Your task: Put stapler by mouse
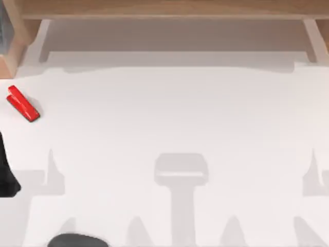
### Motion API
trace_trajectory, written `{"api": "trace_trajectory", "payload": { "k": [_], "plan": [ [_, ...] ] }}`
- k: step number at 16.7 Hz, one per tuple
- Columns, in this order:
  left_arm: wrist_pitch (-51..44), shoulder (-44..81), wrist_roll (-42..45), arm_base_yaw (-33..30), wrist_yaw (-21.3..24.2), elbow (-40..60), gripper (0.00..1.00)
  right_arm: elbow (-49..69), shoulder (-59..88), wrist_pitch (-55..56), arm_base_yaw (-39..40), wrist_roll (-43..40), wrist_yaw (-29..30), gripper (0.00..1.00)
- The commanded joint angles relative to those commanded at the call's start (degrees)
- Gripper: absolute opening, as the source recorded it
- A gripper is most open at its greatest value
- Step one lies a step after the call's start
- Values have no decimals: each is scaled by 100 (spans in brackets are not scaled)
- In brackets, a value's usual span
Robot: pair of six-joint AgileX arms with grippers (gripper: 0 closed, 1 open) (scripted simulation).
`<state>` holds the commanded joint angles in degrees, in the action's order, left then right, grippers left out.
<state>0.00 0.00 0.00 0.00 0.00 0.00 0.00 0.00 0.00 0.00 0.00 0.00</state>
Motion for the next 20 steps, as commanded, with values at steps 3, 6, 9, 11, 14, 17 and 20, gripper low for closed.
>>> {"api": "trace_trajectory", "payload": {
  "k": [3, 6, 9, 11, 14, 17, 20],
  "plan": [
    [-35, 57, -22, 4, -6, 55, 100, 0, 0, 0, 0, 0, 0, 100],
    [-343, 591, -223, 21, -44, 567, 100, 0, 0, 0, 0, 0, 0, 100],
    [-918, 1661, -600, 32, -86, 1526, 100, 0, 0, 0, 0, 0, 0, 100],
    [-1421, 2629, -926, 36, -111, 2351, 100, 0, 0, 0, 0, 0, 0, 100],
    [-2310, 4359, -1495, 44, -149, 3786, 100, 0, 0, 0, 0, 0, 0, 100],
    [-3275, 6284, -2110, 54, -189, 5350, 100, 0, 0, 0, 0, 0, 0, 100],
    [-4224, 8234, -2721, 64, -231, 6911, 100, 0, 0, 0, 0, 0, 0, 100]
  ]
}}
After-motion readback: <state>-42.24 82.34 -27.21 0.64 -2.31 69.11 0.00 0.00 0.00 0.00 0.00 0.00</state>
